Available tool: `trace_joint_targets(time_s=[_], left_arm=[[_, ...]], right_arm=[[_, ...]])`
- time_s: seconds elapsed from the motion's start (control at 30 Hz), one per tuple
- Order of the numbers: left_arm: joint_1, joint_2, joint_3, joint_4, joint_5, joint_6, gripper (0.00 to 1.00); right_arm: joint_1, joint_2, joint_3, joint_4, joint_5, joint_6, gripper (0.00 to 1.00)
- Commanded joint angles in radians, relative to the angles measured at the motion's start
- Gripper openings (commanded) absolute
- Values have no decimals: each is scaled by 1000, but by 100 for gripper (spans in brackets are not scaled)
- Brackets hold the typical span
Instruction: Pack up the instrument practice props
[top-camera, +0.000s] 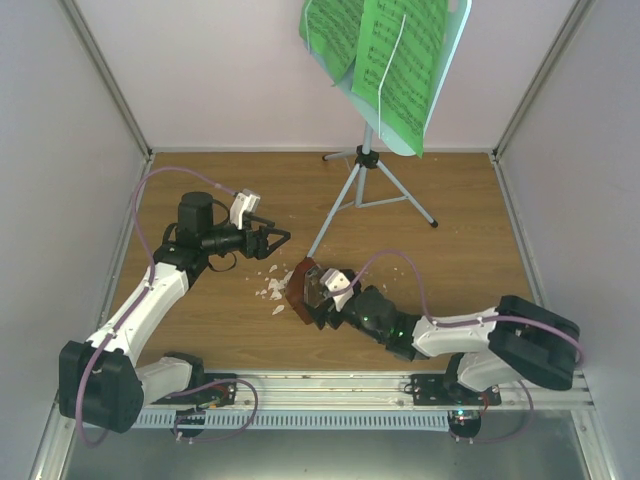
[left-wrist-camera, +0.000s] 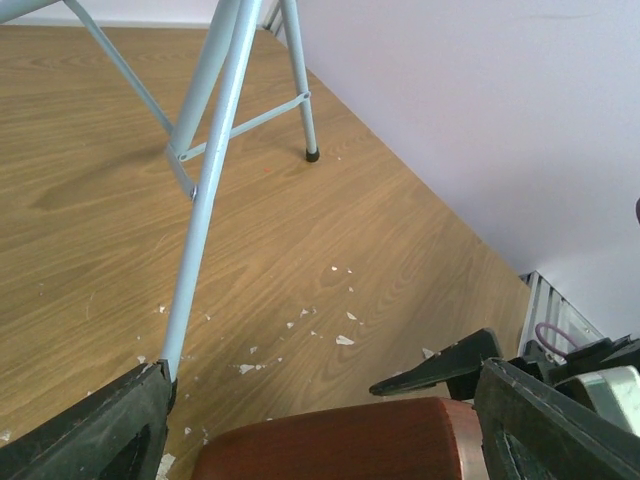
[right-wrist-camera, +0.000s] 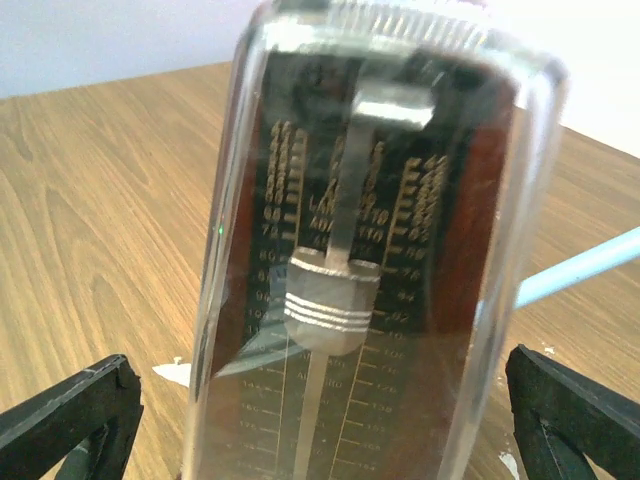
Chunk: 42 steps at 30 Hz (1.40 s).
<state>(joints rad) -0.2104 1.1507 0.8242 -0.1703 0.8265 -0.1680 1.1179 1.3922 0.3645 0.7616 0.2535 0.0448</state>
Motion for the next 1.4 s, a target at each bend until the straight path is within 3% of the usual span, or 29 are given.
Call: trace_joint_targets(time_s=[0.0, 0.33, 0.47, 0.7, 0.97, 1.17, 1.37], left_arm=[[6, -6, -7, 26, -3, 13, 84], [7, -19, -7, 17, -30, 22, 88], [8, -18, -4, 15, -31, 24, 88], [7, -20, -5, 13, -34, 27, 88], [7, -23, 0, 3, -43, 34, 88], [7, -27, 3, 3, -47, 33, 88], [7, -30, 1, 4, -42, 31, 88]], right_arm=[[-1, -89, -8, -63, 17, 59, 99], [-24, -416, -101, -264, 44, 170, 100], [-31, -462, -99, -291, 13, 216, 97], [-40, -316, -16, -238, -32, 263, 100], [-48, -190, 76, -218, -62, 206, 99], [-53, -139, 90, -187, -90, 181, 80], [-54, -91, 104, -169, -91, 173, 75]])
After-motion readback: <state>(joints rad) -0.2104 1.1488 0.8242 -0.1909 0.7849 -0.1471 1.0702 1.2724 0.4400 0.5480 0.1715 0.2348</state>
